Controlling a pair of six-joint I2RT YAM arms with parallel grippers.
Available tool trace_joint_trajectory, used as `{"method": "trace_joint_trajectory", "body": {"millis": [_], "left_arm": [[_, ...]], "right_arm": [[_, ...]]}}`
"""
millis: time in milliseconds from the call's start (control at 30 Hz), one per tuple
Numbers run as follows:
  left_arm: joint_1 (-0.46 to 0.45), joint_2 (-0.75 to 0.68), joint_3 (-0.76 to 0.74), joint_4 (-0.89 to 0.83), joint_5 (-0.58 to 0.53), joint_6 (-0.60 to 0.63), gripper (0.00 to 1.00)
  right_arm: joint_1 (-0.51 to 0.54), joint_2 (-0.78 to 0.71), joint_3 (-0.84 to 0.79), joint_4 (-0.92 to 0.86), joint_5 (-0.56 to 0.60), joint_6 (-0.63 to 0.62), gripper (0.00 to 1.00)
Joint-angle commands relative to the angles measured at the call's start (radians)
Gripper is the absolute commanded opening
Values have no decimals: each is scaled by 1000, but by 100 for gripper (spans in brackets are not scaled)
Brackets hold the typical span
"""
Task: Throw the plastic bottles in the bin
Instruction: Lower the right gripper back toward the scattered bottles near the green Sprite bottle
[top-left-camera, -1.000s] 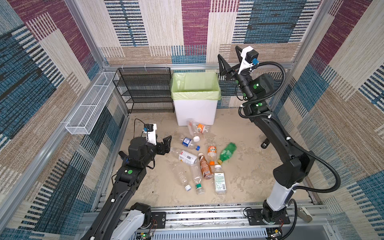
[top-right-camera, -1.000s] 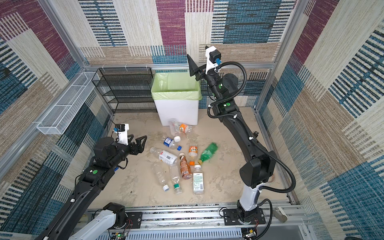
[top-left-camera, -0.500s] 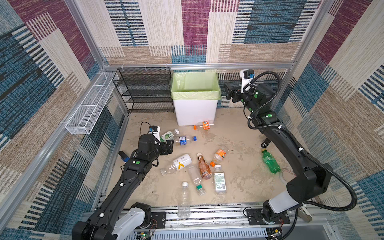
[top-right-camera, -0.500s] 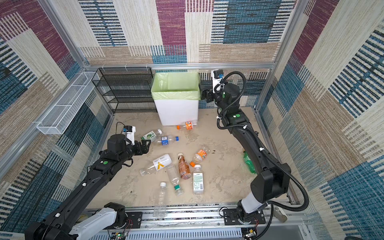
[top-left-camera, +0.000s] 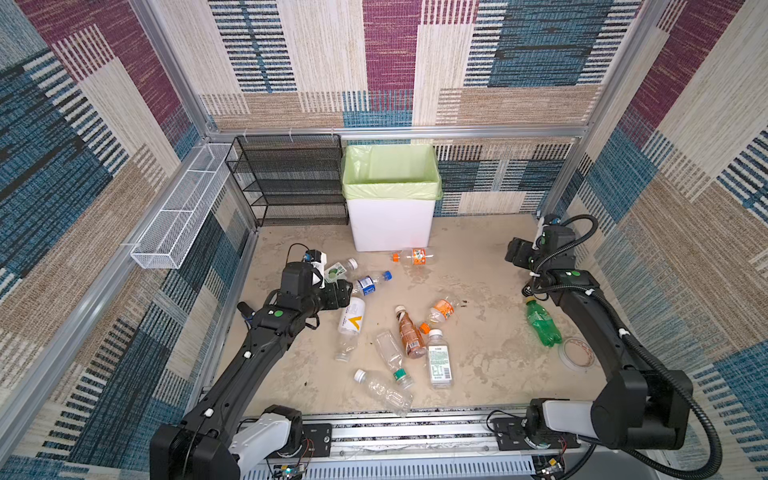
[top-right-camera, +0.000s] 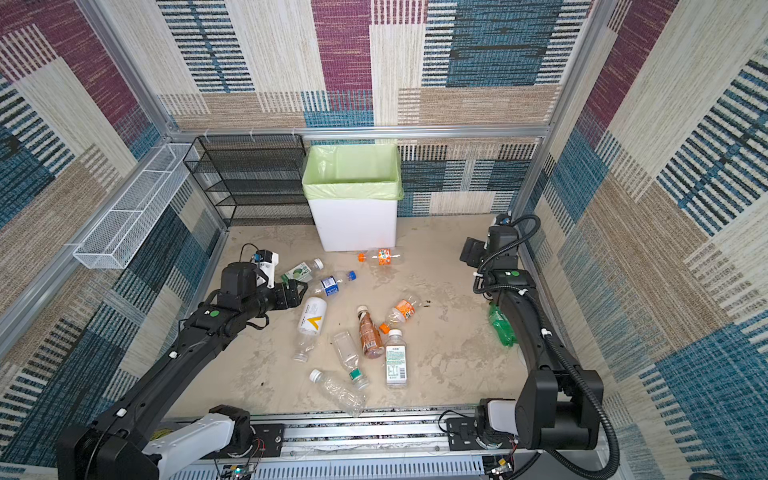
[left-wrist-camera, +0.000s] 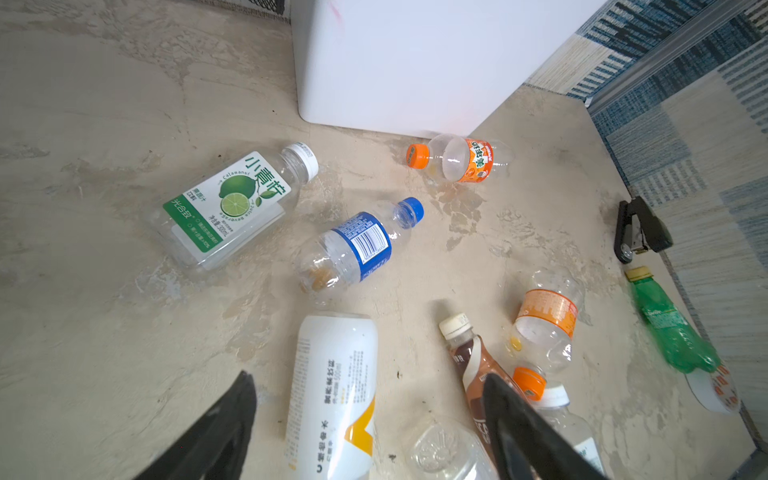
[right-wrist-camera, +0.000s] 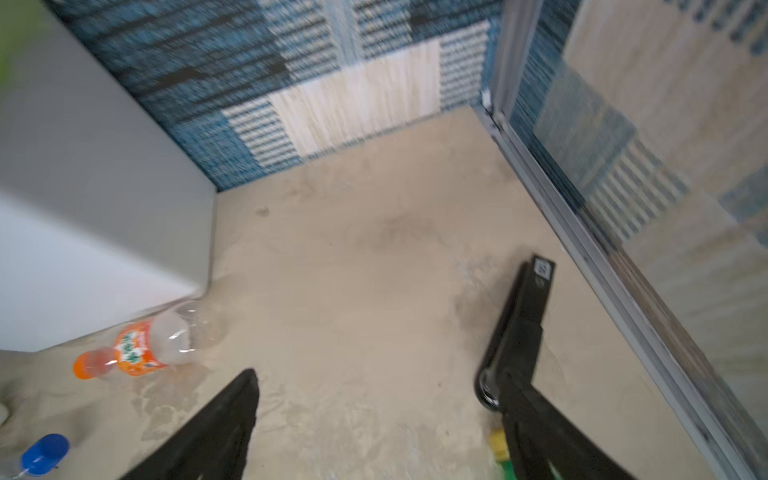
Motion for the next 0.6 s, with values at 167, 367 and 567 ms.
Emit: {"method": "trace_joint_trajectory", "body": {"millis": [167,367,567], "left_arm": [[0,-44,-9,-136,86,6,85],[-30,-100,-40,-270,121,-123,82],[-194,-204,-108,-318,35,-302,83]], "right_arm": [[120,-66,-140,-81,-115,60,89],[298,-113,-162,-211,-46,128,90],[305,-205,-256,-315,150,233,95]]}}
